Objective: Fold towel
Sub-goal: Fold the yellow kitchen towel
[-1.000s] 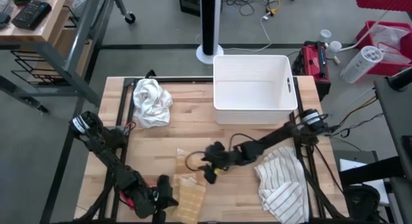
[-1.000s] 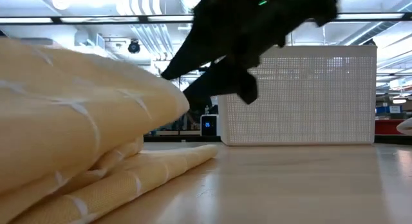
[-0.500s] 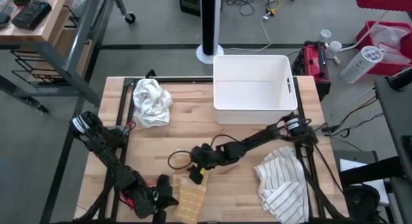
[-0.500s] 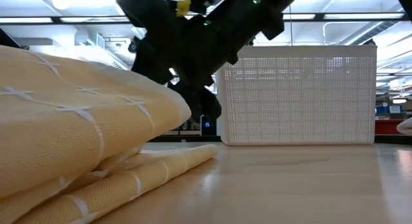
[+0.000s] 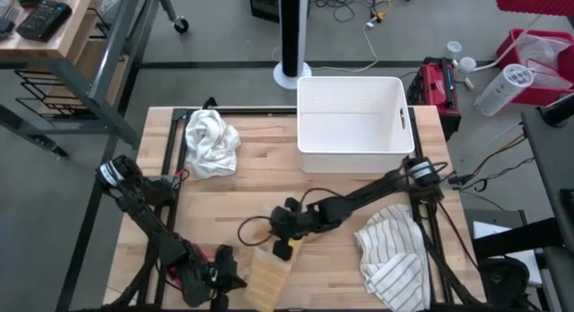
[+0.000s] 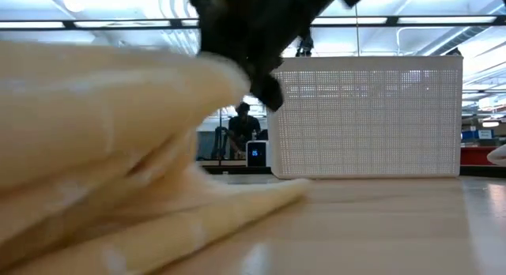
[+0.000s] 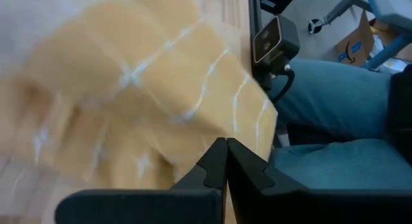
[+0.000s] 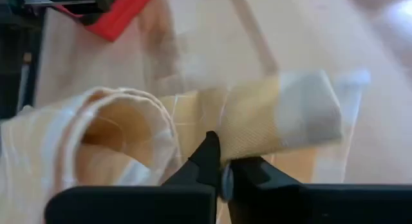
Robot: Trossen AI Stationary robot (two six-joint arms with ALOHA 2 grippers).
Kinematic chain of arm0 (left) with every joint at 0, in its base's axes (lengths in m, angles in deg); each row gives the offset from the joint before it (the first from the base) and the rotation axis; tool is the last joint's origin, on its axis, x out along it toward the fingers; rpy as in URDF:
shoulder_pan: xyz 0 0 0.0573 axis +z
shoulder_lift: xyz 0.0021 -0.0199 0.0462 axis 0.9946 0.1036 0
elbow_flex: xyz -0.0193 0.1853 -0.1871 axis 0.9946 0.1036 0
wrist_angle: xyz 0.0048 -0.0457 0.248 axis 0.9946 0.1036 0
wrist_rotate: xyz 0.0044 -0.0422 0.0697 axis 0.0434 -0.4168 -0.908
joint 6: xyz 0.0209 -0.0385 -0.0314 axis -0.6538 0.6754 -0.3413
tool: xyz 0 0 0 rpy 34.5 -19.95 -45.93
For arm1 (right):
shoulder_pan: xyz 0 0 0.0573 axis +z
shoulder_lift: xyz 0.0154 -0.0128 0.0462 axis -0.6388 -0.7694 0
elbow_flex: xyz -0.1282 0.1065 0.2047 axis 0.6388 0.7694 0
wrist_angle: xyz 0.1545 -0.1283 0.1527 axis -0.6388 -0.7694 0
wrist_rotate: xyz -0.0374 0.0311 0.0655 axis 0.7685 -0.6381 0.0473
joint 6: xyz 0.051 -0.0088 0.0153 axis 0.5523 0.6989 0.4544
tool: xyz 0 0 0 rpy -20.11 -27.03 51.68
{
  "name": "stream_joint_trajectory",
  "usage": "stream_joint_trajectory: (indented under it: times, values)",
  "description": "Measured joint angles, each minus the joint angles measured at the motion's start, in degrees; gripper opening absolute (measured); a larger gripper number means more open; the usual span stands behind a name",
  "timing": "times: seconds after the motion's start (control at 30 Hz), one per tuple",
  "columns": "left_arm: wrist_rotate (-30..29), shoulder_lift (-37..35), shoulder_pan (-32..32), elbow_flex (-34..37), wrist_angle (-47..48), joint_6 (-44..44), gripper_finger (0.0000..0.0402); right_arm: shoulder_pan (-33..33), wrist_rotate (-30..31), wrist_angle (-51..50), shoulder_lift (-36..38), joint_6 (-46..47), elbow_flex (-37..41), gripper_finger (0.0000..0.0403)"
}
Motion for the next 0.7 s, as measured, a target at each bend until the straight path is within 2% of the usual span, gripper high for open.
stream_joint_trajectory:
  times: [0.07,0.27,0.4,0.7]
  values:
    - [-1.3,0.0,-0.6,0.0,0.7,1.2,0.0,0.9,3.0,-3.9,2.2,-0.2,0.1,0.0004]
    - [-4.4,0.0,-1.1,0.0,3.8,5.3,0.0,3.2,5.3,-10.6,6.9,1.9,0.1,0.0002]
    - [-7.4,0.0,-0.8,0.0,4.0,5.7,0.0,5.2,7.6,-12.9,9.1,3.1,0.1,0.0001]
    - [-15.3,0.0,0.2,-0.5,3.8,5.5,0.0,10.2,13.1,-25.9,12.5,10.0,0.1,0.0001]
